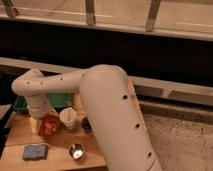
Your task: Place pepper in red bowl
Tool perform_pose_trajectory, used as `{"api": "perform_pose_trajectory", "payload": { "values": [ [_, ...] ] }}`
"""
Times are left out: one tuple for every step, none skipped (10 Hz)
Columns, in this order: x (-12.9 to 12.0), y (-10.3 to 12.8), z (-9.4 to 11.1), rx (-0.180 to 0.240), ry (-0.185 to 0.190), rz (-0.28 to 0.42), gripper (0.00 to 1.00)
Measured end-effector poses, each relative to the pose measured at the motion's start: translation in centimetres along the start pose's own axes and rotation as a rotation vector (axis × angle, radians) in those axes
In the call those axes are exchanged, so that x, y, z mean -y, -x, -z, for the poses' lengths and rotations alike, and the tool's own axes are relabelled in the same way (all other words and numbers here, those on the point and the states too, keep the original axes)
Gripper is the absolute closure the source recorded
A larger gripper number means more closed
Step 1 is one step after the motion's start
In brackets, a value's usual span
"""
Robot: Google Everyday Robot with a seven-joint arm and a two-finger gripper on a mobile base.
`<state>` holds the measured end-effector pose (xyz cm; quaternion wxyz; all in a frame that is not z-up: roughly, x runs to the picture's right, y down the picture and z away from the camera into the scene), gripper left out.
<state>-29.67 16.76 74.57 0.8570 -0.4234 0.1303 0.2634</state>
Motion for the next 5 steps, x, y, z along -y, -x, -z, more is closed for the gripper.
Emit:
{"api": "perform_pose_trajectory", "payload": {
  "values": [
    [0.2,0.1,0.7,0.007,-0.014,-0.003,0.20],
    [0.7,0.3,1.7,0.017,-0.033,-0.006,0.20],
    [1.9,0.7,3.8,0.040,-0.073,-0.022,0.20],
    [3.0,0.9,5.2,0.064,-0.105,-0.039,0.20],
    [3.7,1.0,6.5,0.087,-0.131,-0.057,0.20]
  ]
}}
